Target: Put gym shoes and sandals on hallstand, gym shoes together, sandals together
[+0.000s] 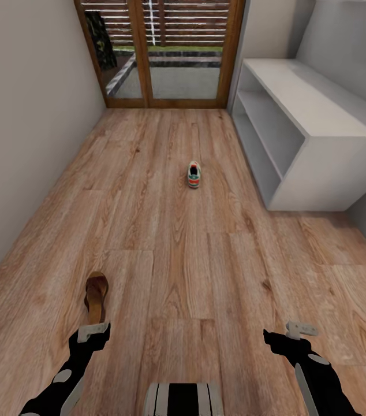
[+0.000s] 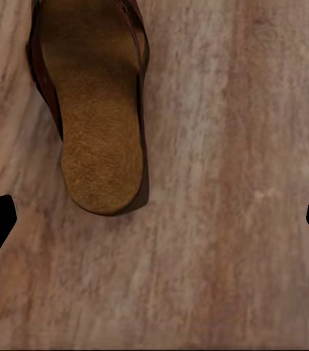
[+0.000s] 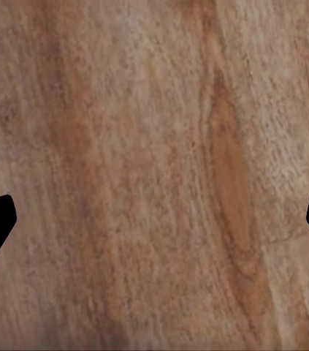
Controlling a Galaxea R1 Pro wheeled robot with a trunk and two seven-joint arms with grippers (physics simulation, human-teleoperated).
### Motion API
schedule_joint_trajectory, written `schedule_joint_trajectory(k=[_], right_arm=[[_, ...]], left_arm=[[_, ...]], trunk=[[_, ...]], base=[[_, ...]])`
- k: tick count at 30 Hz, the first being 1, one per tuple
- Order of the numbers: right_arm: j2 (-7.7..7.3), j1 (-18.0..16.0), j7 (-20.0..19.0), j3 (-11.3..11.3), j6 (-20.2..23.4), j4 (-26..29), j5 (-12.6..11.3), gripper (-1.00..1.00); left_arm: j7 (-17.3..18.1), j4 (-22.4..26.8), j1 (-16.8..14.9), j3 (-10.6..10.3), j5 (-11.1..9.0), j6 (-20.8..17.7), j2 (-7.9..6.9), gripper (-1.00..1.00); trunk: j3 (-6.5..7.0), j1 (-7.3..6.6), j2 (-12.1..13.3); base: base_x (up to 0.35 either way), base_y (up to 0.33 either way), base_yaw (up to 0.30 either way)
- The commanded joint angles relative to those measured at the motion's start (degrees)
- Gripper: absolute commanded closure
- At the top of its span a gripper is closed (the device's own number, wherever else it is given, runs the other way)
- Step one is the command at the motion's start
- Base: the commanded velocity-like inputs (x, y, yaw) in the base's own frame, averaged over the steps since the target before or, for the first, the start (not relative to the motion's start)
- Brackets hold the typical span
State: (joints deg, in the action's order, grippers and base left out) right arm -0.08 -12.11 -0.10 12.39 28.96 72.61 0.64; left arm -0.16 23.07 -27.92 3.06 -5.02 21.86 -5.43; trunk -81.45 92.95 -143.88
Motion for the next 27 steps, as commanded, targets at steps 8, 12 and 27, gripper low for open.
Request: schedule_joint_trajectory(k=[8, 12, 27], right_arm=[[0.0, 0.0, 0.0, 0.0, 0.3, 0.1, 0.1, -1.0], [0.0, 0.0, 0.0, 0.0, 0.3, 0.1, 0.1, -1.0], [0.0, 0.0, 0.0, 0.0, 0.3, 0.4, 0.1, -1.0]], left_arm=[[0.0, 0.0, 0.0, -0.2, -0.5, 0.2, -0.01, -1.0], [0.0, 0.0, 0.0, -0.2, -0.5, 0.2, -0.01, -1.0], [0.0, 0.0, 0.0, -0.2, -0.5, 1.3, -0.01, -1.0]], trunk=[[-2.5, 0.19, -0.1], [-3.51, 0.27, -0.2], [-4.5, 0.27, -0.2]], base=[[0.0, 0.0, 0.108], [0.0, 0.0, 0.111], [0.024, 0.0, 0.061]])
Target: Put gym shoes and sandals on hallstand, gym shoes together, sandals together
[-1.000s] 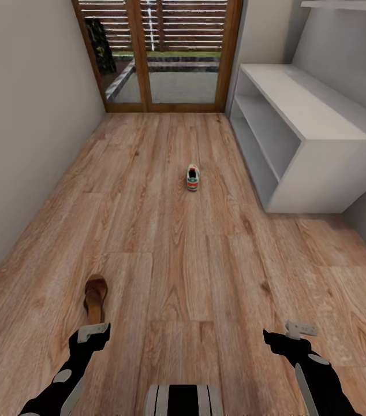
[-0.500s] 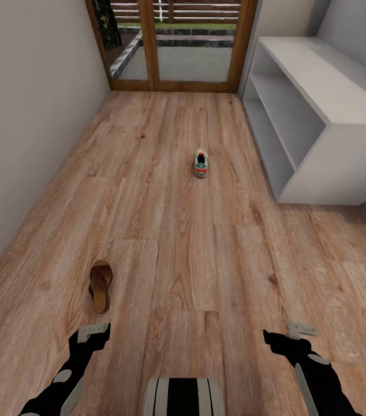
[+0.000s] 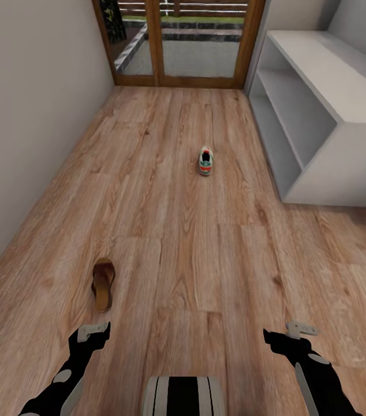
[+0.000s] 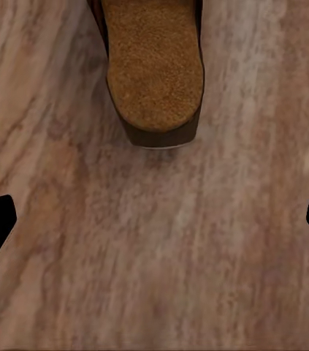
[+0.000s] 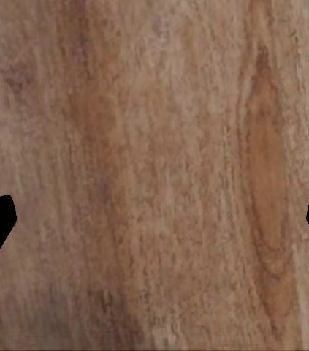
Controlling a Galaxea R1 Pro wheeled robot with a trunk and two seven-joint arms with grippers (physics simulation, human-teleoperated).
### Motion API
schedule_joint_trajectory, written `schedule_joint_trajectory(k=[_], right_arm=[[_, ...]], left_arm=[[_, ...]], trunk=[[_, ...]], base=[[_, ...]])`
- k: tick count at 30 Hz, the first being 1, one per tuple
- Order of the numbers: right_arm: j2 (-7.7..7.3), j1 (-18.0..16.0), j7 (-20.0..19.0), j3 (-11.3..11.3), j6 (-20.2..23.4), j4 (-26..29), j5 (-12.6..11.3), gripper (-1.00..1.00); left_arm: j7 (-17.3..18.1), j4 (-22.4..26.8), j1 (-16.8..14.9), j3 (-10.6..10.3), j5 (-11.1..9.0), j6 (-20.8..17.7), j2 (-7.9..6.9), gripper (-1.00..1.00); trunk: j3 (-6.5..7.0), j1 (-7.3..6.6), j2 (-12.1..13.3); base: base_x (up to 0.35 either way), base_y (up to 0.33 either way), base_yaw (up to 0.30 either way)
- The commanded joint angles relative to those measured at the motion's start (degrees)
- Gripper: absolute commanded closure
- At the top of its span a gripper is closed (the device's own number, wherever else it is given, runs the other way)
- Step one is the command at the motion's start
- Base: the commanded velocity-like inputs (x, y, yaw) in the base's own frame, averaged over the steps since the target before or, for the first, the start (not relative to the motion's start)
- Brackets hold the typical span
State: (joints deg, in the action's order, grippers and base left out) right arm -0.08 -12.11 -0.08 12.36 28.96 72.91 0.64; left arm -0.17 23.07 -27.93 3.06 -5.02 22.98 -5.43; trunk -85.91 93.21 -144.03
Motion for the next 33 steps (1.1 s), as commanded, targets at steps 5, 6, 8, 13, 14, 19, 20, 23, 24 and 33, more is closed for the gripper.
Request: schedule_joint_trajectory(k=[5, 6, 8, 13, 14, 19, 20, 23, 24, 33], right_arm=[[-0.01, 0.0, 0.0, 0.0, 0.3, 0.4, 0.1, -1.0], [-0.01, 0.0, 0.0, 0.0, 0.3, 0.5, 0.1, -1.0], [-0.01, 0.0, -0.1, 0.0, 0.3, 0.5, 0.1, -1.0], [-0.01, 0.0, -0.1, 0.0, 0.3, 0.5, 0.1, -1.0], [-0.01, 0.0, -0.1, 0.0, 0.3, 0.5, 0.1, -1.0], [-0.01, 0.0, -0.1, 0.0, 0.3, 0.6, 0.1, -1.0], [-0.01, 0.0, -0.1, 0.0, 0.3, 0.6, 0.1, -1.0], [-0.01, 0.0, -0.1, 0.0, 0.3, 0.6, 0.1, -1.0], [-0.01, 0.0, -0.1, 0.0, 0.3, 0.6, 0.1, -1.0], [-0.01, 0.0, -0.1, 0.0, 0.4, 0.9, 0.1, -1.0]], left_arm=[[0.0, 0.0, 0.0, -0.2, -0.5, 0.2, -0.02, -1.0], [0.0, 0.0, 0.0, -0.2, -0.5, 0.2, -0.02, -1.0], [0.0, 0.0, 0.0, -0.2, -0.5, 0.2, -0.02, -1.0], [0.0, 0.0, 0.0, -0.2, -0.5, 0.2, -0.02, -1.0], [0.0, 0.0, 0.0, -0.2, -0.5, 0.2, -0.02, -1.0], [0.0, 0.0, 0.0, -0.2, -0.5, 0.2, -0.02, -1.0], [0.0, 0.0, 0.0, -0.2, -0.5, 0.2, -0.02, -1.0], [0.0, 0.0, 0.0, -0.2, -0.5, 0.2, -0.02, -1.0], [0.0, 0.0, 0.0, -0.2, -0.5, 0.2, -0.02, -1.0], [0.0, 0.0, 0.0, -0.2, -0.5, 0.2, -0.02, -1.0]], trunk=[[-0.06, 0.01, 0.0], [-0.06, 0.01, 0.0], [-0.06, 0.01, 0.0], [-0.06, 0.01, 0.0], [-0.06, 0.01, 0.0], [-0.06, 0.01, 0.0], [-0.06, 0.01, 0.0], [-0.06, 0.01, 0.0], [-0.06, 0.01, 0.0], [-1.47, 0.16, -0.1]], base=[[0.247, 0.0, 0.001], [0.122, 0.0, 0.0], [0.059, 0.0, 0.0], [0.035, 0.001, 0.0], [0.121, 0.015, 0.0], [0.188, 0.035, 0.0], [0.093, 0.014, 0.0], [0.034, 0.005, 0.0], [0.012, 0.002, 0.0], [0.003, 0.0, 0.0]])
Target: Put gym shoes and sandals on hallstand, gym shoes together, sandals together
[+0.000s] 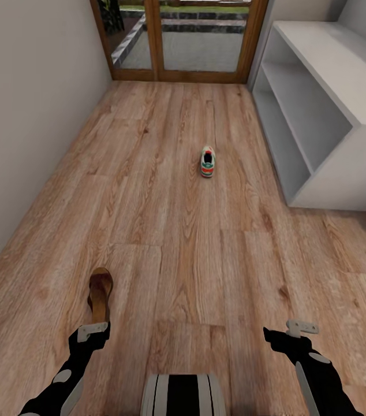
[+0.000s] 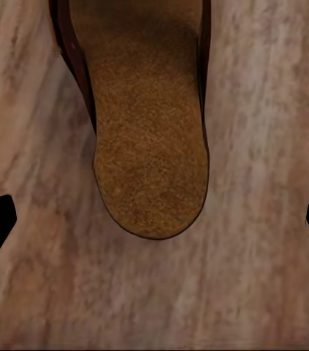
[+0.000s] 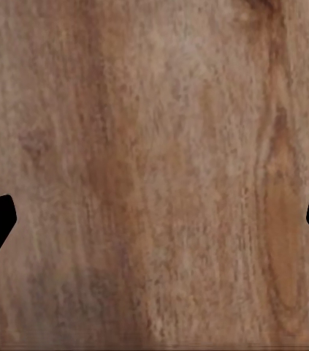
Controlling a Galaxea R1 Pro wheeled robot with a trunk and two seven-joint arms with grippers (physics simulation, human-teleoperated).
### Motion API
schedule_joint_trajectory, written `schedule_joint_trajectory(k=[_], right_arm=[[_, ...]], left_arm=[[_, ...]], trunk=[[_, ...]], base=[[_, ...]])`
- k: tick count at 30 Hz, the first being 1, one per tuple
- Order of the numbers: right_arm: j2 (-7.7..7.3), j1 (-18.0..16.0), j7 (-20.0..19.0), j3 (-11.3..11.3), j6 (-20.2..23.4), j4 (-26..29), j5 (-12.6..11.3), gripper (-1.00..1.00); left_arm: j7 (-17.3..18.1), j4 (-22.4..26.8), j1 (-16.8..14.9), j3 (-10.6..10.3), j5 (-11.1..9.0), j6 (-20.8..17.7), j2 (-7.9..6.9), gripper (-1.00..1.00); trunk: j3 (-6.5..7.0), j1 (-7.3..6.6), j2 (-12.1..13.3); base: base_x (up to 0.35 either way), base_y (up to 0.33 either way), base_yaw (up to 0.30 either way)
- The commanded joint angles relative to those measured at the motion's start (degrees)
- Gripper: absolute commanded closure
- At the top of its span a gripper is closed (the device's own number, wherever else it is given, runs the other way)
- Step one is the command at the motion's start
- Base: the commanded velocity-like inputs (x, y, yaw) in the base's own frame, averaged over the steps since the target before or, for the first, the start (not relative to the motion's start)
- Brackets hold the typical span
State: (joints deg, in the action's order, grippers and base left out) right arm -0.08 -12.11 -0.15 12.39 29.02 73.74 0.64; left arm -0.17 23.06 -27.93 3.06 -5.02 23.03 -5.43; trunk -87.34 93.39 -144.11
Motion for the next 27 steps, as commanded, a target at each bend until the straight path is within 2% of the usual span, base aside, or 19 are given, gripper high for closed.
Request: schedule_joint_trajectory(k=[1, 15, 27], right_arm=[[0.0, 0.0, 0.0, 0.0, 0.3, 0.1, 0.1, -1.0], [0.0, 0.0, 0.0, 0.0, 0.3, 0.1, 0.1, -1.0], [0.0, 0.0, 0.0, 0.0, 0.3, 0.2, 0.1, -1.0]], left_arm=[[0.0, 0.0, 0.0, -0.2, -0.5, 0.2, -0.02, -1.0], [0.0, 0.0, 0.0, -0.2, -0.5, 0.2, -0.02, -1.0], [0.0, 0.1, 0.0, -0.2, -0.5, 0.3, -0.02, -1.0]], trunk=[[-0.33, 0.01, 0.0], [-4.68, 0.38, -0.2], [-5.28, 0.38, -0.2]], base=[[0.0, 0.0, 0.0], [0.0, 0.0, 0.0], [0.011, 0.0, 0.0]])
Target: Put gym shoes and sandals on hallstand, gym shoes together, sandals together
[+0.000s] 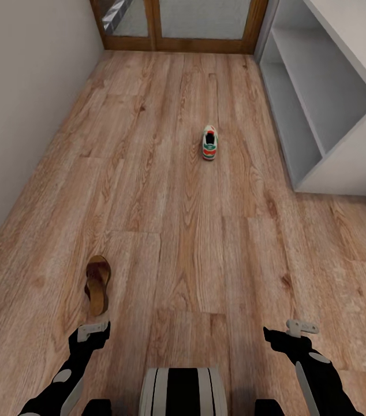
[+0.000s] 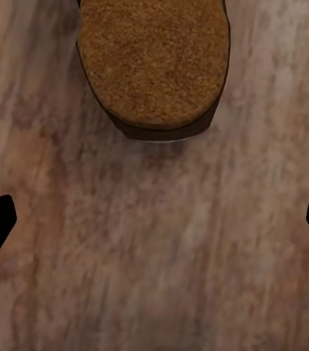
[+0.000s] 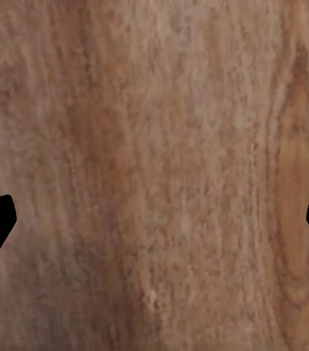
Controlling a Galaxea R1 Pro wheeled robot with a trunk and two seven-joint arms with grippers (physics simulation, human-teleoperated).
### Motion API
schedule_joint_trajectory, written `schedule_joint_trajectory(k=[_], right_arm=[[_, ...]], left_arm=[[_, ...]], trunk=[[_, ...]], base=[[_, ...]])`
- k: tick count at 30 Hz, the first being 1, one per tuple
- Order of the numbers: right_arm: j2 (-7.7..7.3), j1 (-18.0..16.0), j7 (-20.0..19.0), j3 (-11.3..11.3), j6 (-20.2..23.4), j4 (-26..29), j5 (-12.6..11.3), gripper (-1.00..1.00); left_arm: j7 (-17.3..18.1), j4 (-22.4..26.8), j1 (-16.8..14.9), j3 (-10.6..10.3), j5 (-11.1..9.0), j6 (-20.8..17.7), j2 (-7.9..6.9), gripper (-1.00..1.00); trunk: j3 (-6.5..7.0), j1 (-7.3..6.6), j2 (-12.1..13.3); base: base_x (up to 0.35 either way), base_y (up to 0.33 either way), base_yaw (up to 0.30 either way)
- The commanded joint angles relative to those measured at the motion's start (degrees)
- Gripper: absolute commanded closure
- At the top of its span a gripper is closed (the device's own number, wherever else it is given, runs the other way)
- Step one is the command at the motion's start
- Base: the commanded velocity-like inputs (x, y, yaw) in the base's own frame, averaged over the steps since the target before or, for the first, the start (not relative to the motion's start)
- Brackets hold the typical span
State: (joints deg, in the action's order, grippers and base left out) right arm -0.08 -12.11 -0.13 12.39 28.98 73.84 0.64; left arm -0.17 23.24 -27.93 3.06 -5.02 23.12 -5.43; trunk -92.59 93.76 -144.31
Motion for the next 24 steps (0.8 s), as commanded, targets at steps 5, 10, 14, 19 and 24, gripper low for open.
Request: schedule_joint_trajectory(k=[5, 10, 14, 19, 24], right_arm=[[0.0, 0.0, 0.0, 0.0, 0.3, 0.1, 0.1, -1.0], [0.0, 0.0, 0.0, 0.0, 0.3, 0.1, 0.1, -1.0], [-0.01, 0.0, 0.0, 0.0, 0.3, 0.1, 0.1, -1.0], [-0.01, 0.0, 0.0, 0.0, 0.3, 0.1, 0.1, -1.0], [0.0, 0.0, 0.0, 0.0, 0.3, 0.1, 0.1, -1.0]], left_arm=[[0.0, 0.0, 0.0, -0.2, -0.5, 0.2, -0.02, -1.0], [0.0, 0.0, 0.0, -0.2, -0.5, 0.2, -0.03, -1.0], [0.0, 0.0, 0.0, -0.2, -0.5, 0.2, -0.04, -1.0], [0.0, 0.0, 0.0, -0.2, -0.5, 0.2, -0.03, -1.0], [0.0, 0.0, 0.0, -0.2, -0.5, 0.2, -0.08, -1.0]], trunk=[[-0.04, 0.0, 0.0], [-0.04, 0.0, 0.0], [-0.04, 0.0, 0.0], [-0.04, 0.0, 0.0], [-0.04, 0.0, 0.0]], base=[[0.247, 0.0, 0.0], [0.178, 0.0, 0.0], [0.05, 0.0, 0.0], [0.018, 0.0, 0.0], [0.005, 0.0, 0.0]])
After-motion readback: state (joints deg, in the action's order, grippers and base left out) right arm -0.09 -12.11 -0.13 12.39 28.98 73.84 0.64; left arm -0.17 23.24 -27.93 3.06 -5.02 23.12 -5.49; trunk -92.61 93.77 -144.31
